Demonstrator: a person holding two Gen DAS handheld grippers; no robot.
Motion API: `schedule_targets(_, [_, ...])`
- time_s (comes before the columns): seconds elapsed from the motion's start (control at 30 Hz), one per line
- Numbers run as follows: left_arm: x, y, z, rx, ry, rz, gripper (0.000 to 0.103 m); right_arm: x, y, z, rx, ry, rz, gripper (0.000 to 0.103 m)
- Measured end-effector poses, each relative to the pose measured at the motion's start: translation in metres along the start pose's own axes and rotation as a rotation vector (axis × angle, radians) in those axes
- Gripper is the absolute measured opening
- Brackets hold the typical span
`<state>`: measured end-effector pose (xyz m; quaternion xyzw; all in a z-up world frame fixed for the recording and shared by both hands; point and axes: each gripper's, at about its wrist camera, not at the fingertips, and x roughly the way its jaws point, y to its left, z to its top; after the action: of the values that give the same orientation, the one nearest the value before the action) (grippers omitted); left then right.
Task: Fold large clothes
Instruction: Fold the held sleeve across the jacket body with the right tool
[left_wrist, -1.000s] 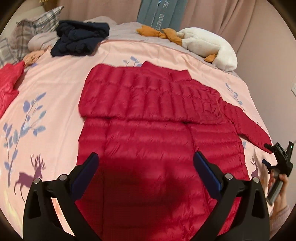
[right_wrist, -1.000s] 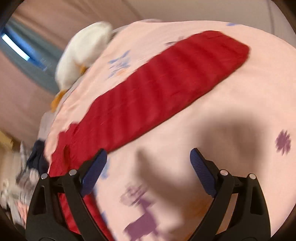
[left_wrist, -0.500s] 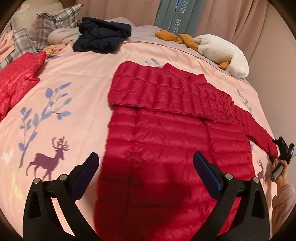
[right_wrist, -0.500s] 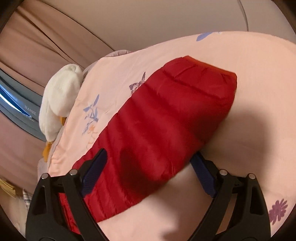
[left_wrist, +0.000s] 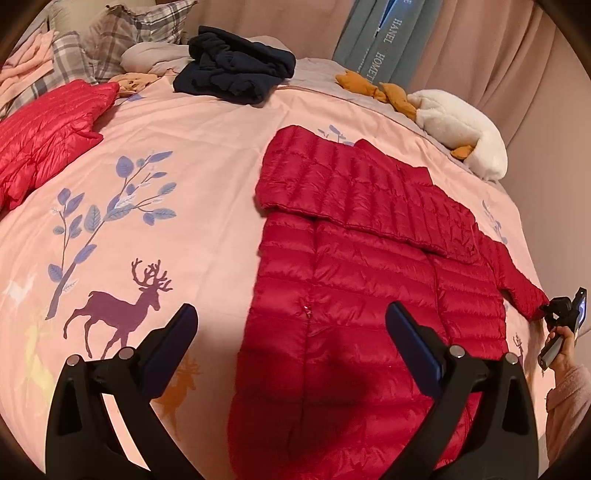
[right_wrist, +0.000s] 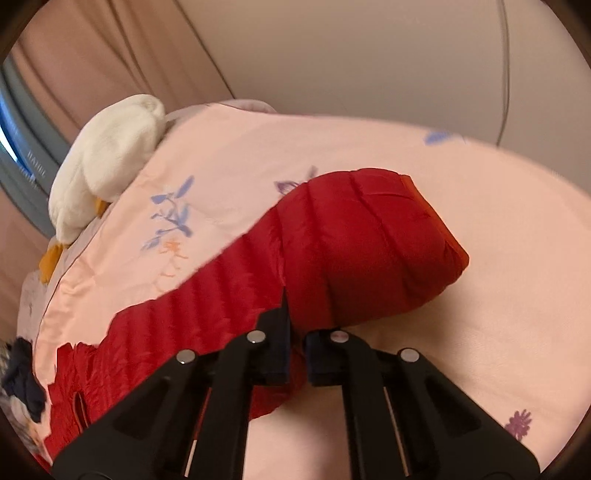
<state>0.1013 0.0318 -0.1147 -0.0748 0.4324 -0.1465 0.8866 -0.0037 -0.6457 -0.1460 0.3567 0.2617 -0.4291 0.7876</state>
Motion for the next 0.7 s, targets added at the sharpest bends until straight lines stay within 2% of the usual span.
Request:
schedule_targets(0.27, [-0.011,0.026,0.000,-0.016,-0.023,0.020,0.102,-0.053,0.083,-0.009,-0.219,-0.091,0.000,0.005])
schedule_targets(0.43, [-0.017,0.046,0.002,-0.038,-0.024,0.010,0.102,-0.087,0.154,-0.035,-0.402,-0.137,0.017,0.004])
schedule_targets(0.7, [-0.030,0.074,-0.001,-0.063,-0.048,-0.025,0.102,-0.123,0.238,-0.089,-0.625,-0.178,0.054,0.004])
